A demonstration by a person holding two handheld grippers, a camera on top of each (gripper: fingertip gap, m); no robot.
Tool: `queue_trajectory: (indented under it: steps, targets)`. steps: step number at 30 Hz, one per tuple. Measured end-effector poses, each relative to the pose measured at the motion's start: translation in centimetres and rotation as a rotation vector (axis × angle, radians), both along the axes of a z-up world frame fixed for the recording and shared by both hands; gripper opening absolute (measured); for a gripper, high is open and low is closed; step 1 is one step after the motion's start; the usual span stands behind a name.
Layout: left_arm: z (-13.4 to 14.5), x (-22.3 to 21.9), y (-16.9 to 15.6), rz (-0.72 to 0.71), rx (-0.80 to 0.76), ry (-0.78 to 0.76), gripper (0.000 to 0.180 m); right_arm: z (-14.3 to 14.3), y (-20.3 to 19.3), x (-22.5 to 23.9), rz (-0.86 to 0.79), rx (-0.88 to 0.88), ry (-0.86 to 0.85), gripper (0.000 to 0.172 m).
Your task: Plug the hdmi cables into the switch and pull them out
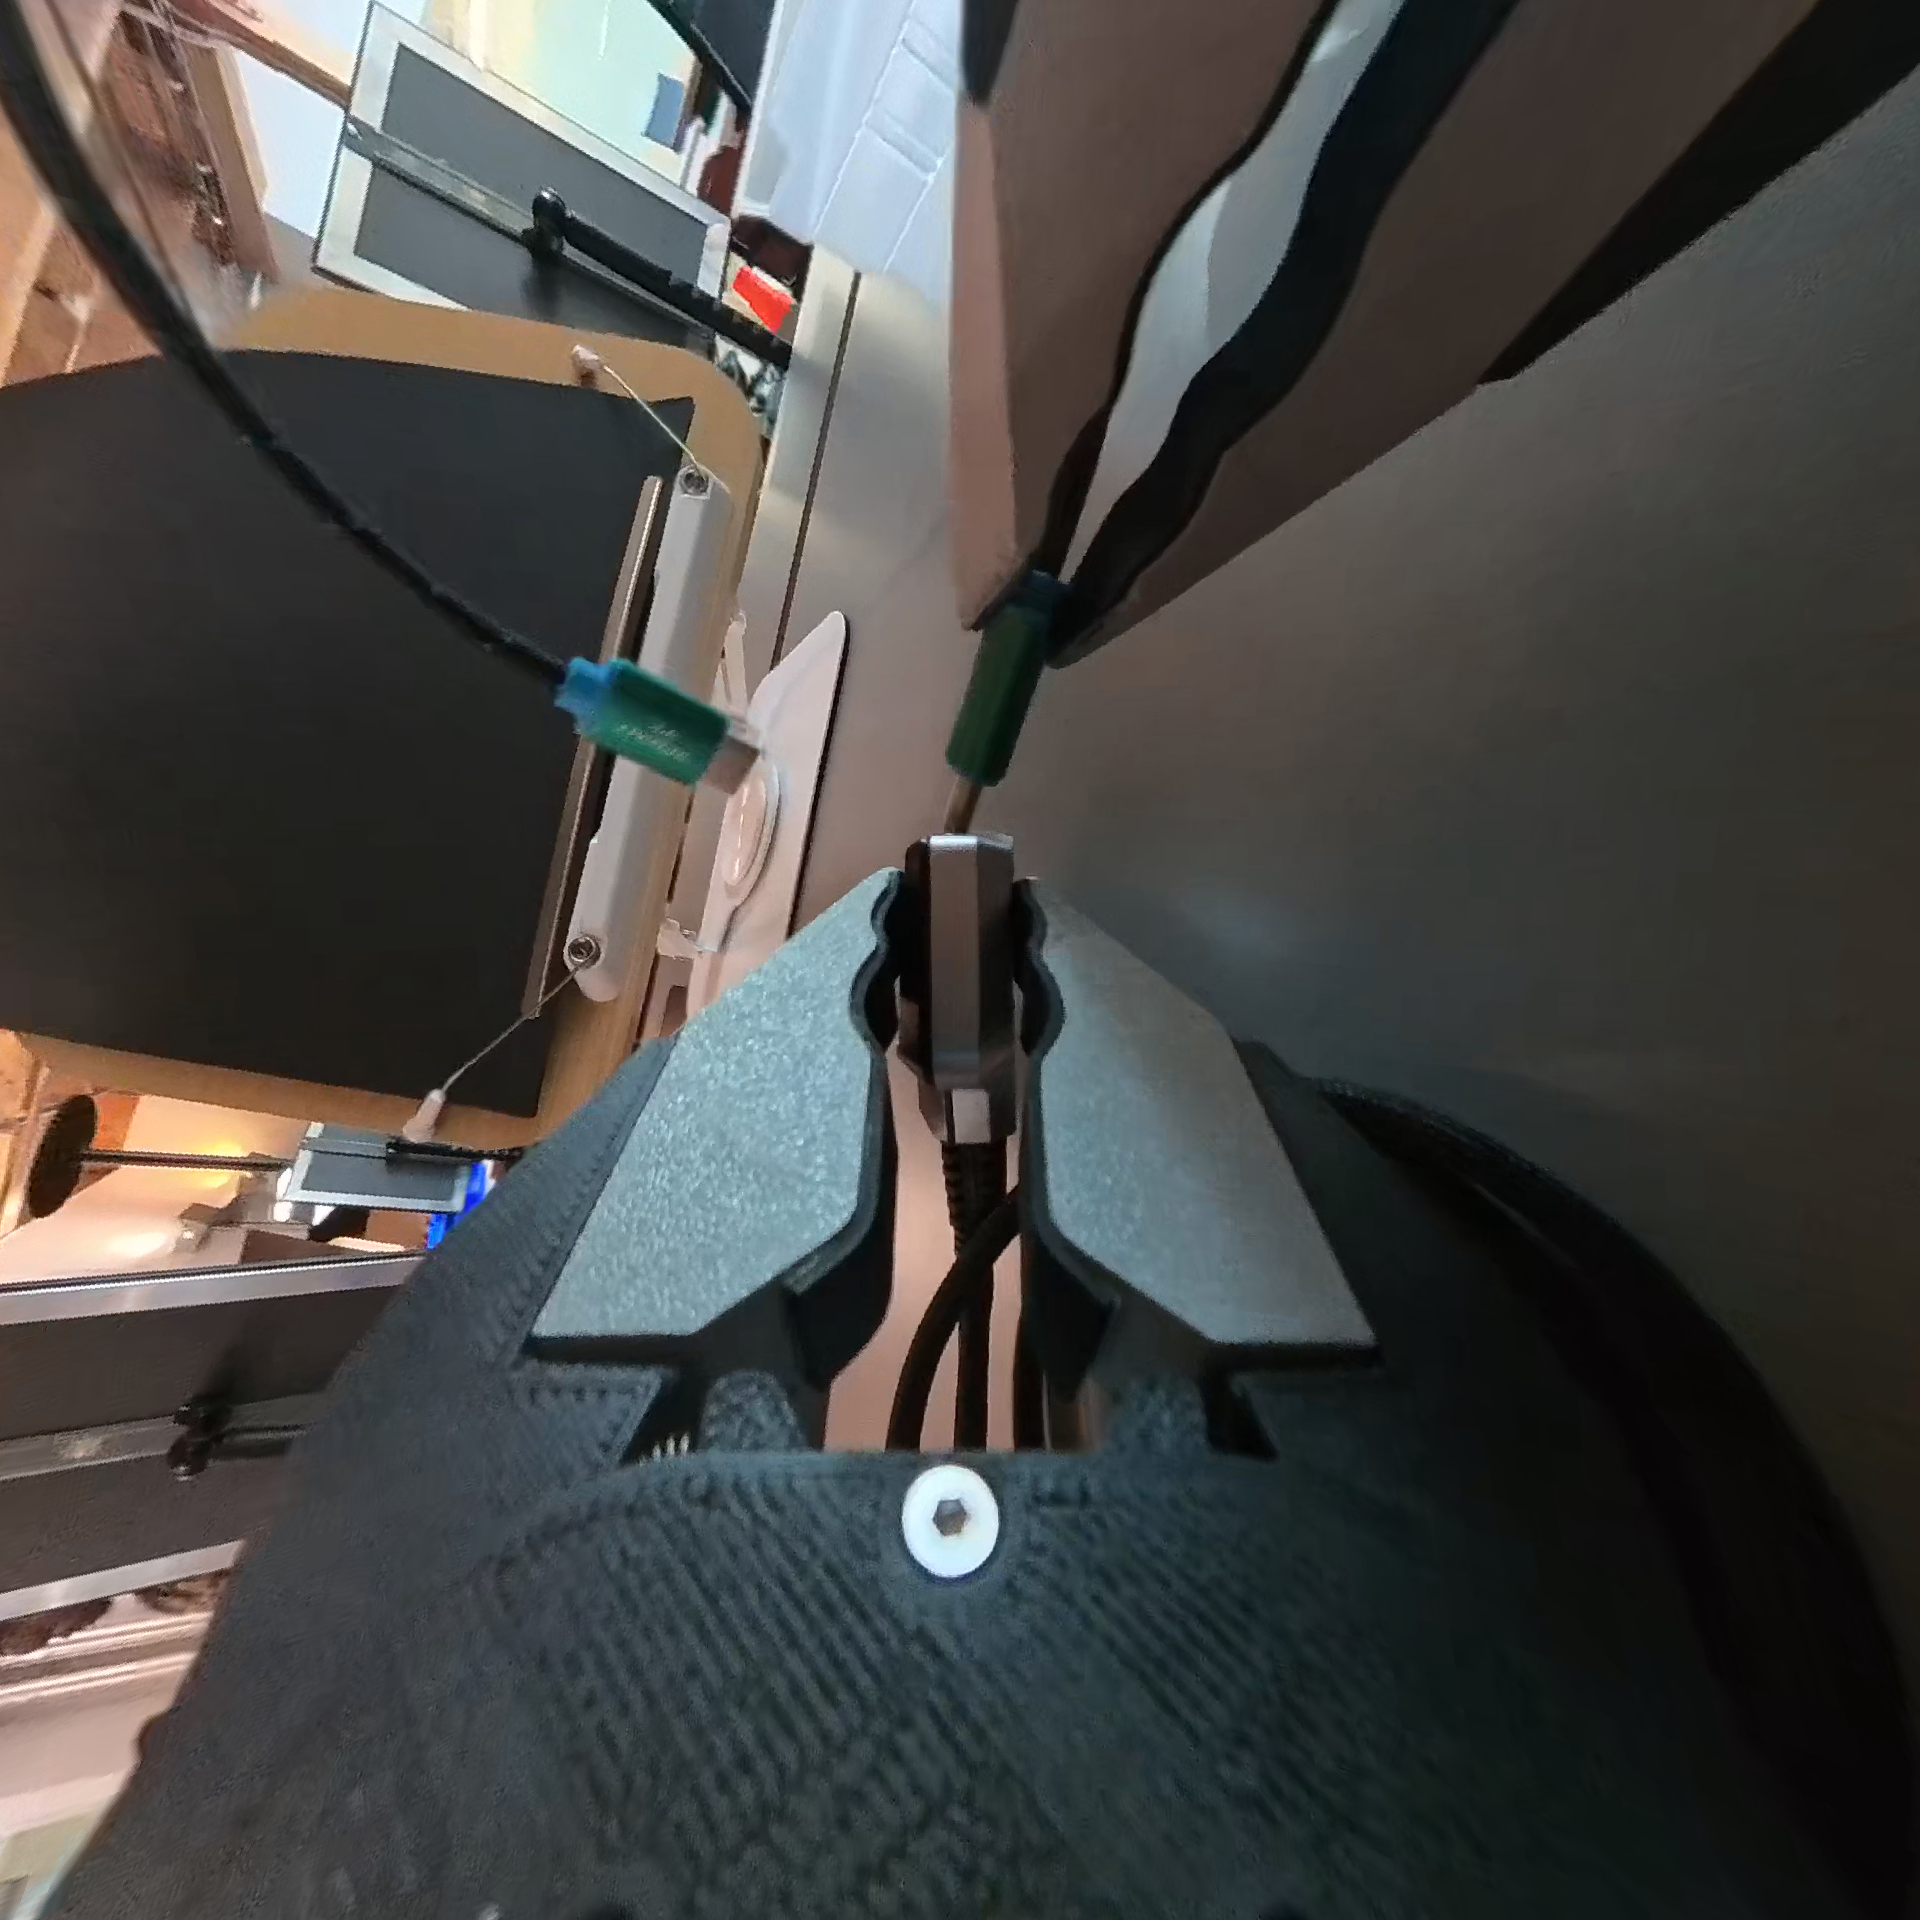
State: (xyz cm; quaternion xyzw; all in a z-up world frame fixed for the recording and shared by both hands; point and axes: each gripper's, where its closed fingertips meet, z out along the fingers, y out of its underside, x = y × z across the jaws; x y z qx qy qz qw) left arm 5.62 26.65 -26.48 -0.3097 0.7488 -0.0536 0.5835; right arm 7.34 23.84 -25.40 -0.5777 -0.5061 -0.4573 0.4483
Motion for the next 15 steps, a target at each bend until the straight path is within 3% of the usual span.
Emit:
queue_trajectory:
  steps: [7, 15]
  targets:
    - [-0.3, 0.21, -0.56, -0.046, 0.066, 0.004, 0.018, -0.32, -0.5, 0.01, 0.039, -0.03, 0.009, 0.007]
    - [-0.98, 0.32, -0.87, -0.069, 0.124, 0.041, 0.018, -0.79, -0.99, 0.02, 0.059, -0.015, -0.147, 0.007]
